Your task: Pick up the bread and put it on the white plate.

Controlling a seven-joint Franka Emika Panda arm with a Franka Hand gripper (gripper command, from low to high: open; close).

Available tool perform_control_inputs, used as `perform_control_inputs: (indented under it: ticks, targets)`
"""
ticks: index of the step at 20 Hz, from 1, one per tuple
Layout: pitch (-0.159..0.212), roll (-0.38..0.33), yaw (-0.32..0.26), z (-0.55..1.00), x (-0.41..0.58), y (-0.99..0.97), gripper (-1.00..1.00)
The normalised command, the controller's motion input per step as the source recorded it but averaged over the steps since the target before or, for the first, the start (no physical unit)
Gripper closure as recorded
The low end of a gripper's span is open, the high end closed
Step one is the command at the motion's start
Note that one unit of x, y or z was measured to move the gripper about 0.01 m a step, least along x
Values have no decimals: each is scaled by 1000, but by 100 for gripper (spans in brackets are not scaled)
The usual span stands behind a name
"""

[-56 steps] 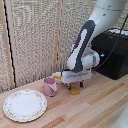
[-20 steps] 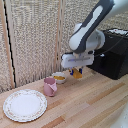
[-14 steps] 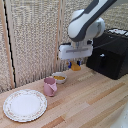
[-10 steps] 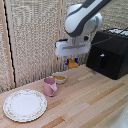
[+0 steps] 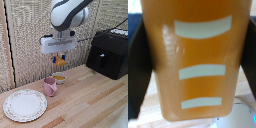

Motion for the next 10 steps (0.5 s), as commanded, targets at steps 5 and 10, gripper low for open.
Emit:
perform_control_inputs:
  ticks: [5,10]
  targets:
    - [2,0,0,-3,198,980,100]
    - [0,-22,5,-251,210,985,100]
